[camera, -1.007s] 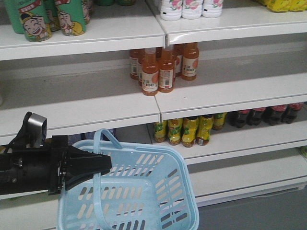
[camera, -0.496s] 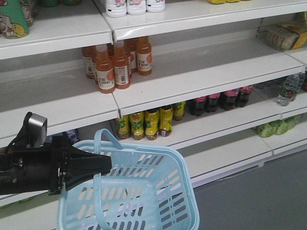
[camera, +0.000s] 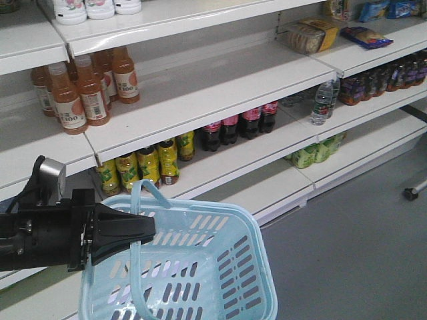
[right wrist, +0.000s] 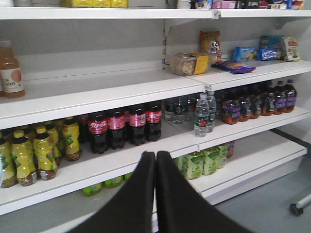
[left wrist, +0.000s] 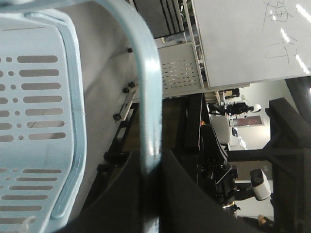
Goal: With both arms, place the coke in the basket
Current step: 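Turn the base away from the shelf, holding the basket in the left gripper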
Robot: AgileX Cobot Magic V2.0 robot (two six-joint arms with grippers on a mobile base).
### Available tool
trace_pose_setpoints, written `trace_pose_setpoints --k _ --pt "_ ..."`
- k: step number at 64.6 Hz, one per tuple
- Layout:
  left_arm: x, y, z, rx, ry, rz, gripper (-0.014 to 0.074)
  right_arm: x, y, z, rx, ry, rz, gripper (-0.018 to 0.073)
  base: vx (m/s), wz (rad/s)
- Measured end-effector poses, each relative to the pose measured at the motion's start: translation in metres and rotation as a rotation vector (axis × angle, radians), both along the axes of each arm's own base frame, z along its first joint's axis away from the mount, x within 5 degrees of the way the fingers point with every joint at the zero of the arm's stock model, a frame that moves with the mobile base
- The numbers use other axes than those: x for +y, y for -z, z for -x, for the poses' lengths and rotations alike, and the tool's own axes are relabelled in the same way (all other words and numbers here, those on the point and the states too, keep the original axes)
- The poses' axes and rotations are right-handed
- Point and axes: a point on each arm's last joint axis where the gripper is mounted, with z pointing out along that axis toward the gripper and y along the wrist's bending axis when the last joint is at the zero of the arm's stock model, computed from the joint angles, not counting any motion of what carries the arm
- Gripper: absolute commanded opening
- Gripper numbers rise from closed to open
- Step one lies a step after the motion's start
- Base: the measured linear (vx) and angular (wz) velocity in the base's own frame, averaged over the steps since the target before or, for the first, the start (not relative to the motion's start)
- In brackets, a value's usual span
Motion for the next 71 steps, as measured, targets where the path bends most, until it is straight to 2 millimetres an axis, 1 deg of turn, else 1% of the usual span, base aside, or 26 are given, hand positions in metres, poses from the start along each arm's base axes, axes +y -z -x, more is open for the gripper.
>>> trace_pose_setpoints --k 71 --pt "0.0 0.0 0.0 0.0 0.0 0.0 -0.0006 0.0 0.0 0.0 0.0 0.0 0.0 -0.001 -0.04 -0.36"
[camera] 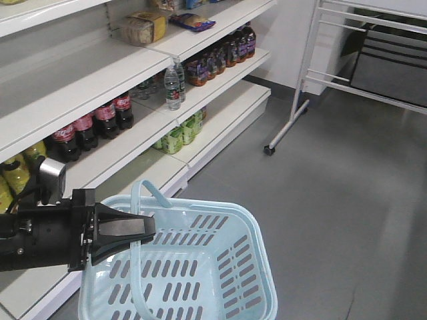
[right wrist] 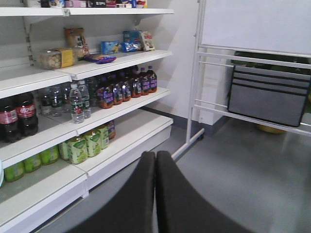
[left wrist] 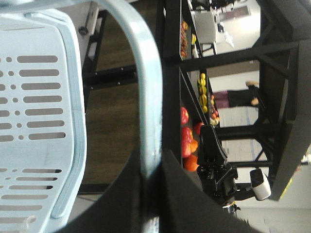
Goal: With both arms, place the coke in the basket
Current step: 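Turn the base away from the shelf, holding the basket in the left gripper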
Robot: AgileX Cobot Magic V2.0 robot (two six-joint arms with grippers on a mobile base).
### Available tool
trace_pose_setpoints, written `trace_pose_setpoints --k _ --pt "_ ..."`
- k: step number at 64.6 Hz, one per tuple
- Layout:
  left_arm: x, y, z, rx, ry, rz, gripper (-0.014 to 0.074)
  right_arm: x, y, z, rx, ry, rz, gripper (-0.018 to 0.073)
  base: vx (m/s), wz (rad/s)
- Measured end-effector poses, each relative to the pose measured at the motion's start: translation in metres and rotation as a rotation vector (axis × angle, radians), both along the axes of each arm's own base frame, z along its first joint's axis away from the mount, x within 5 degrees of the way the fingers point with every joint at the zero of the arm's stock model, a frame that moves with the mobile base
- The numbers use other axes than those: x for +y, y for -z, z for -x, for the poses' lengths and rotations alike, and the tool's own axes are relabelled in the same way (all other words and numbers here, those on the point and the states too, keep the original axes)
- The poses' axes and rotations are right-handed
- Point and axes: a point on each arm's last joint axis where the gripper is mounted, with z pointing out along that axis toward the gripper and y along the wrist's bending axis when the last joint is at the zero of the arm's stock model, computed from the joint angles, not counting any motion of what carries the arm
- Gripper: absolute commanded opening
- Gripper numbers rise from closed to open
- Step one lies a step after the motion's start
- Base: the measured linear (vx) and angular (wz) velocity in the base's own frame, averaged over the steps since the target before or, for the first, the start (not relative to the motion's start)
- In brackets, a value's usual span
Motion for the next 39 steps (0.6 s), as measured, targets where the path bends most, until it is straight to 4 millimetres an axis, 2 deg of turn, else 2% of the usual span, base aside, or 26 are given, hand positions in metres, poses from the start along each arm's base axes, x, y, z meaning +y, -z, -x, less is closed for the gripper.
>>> trace_pose_setpoints --k 39 --pt "0.0 0.0 0.0 0.0 0.0 0.0 -0.0006 0.0 0.0 0.0 0.0 0.0 0.0 -0.001 -0.03 -0.36"
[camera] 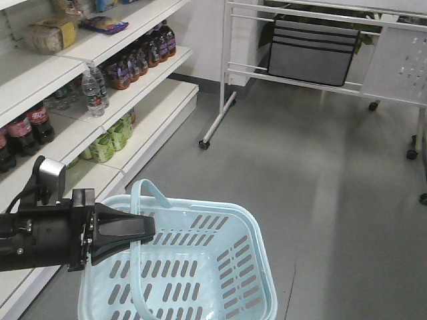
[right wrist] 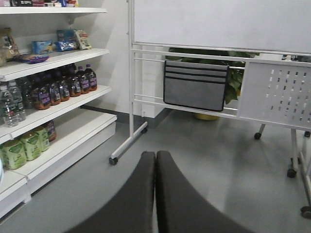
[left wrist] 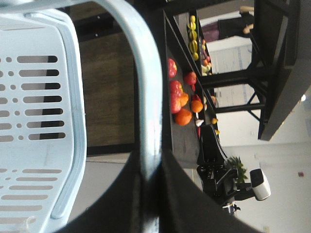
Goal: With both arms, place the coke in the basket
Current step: 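Turn the base away from the shelf, holding the basket in the left gripper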
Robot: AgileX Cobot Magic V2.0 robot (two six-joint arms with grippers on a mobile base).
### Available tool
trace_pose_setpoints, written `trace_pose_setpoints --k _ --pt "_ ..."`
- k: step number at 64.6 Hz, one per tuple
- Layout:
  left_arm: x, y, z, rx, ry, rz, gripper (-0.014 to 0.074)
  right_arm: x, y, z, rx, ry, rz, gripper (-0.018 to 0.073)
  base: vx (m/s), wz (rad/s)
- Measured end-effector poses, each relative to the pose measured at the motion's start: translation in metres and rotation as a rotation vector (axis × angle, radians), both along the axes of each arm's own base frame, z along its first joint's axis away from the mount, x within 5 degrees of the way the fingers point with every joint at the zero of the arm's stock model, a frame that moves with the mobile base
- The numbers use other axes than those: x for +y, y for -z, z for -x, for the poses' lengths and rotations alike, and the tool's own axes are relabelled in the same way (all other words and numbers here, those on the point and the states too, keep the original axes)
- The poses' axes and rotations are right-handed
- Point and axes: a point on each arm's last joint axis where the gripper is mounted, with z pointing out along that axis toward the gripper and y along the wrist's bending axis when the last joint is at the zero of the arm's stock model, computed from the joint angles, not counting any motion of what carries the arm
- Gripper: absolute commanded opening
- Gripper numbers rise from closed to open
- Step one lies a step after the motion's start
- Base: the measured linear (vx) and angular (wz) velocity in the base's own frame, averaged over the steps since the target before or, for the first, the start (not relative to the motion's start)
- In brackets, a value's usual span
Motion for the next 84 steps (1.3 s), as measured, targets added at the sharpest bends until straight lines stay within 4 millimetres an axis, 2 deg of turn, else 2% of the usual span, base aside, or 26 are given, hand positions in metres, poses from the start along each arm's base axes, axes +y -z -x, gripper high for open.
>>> trace_pose_setpoints --k 50,84 --pt "0.0 0.0 0.0 0.0 0.0 0.0 -0.0006 0.0 0.0001 0.0 0.001 0.0 0.0 -0.001 0.01 -0.39" --pt "0.0 0.0 0.0 0.0 0.0 0.0 -0.0006 0.0 0.0001 0.0 0.001 0.0 0.0 -0.001 0.04 -0.16"
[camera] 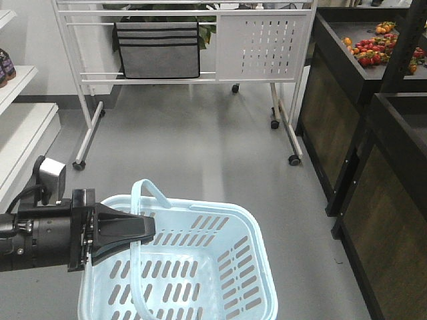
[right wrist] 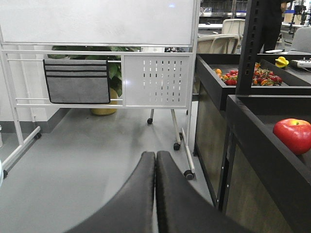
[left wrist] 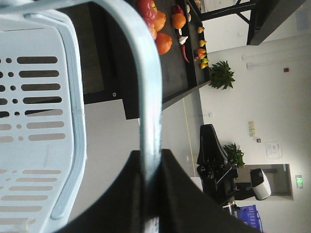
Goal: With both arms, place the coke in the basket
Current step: 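Turn the base away from the shelf, holding the basket in the left gripper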
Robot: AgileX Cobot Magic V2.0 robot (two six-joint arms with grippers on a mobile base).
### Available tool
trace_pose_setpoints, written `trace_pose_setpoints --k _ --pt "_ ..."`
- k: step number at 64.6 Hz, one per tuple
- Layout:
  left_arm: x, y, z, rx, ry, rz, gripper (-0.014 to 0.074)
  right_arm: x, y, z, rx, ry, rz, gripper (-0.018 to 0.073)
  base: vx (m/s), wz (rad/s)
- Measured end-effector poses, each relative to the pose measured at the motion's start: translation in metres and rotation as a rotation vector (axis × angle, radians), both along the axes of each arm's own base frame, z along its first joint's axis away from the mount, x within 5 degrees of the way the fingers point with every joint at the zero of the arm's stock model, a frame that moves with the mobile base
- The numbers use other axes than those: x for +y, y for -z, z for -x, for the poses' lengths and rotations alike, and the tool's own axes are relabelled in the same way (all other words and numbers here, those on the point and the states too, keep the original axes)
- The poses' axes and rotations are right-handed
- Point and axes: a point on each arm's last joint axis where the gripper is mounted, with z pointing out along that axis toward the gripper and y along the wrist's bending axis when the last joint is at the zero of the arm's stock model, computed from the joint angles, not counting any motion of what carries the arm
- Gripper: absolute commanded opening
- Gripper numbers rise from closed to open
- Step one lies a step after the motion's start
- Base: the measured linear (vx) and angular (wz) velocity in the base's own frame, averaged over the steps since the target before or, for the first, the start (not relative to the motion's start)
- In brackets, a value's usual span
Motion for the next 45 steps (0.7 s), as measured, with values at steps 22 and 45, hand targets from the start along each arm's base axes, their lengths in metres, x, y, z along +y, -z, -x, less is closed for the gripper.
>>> trace_pose_setpoints --k 22,45 --pt "0.0 0.0 0.0 0.0 0.0 0.0 -0.0006 0.0 0.0 0.0 0.0 0.0 0.001 -0.001 0.11 -0.04" --pt "0.0 0.0 0.0 0.0 0.0 0.0 -0.0006 0.0 -0.0001 0.0 -0.001 0.0 0.001 -0.001 0.16 0.02"
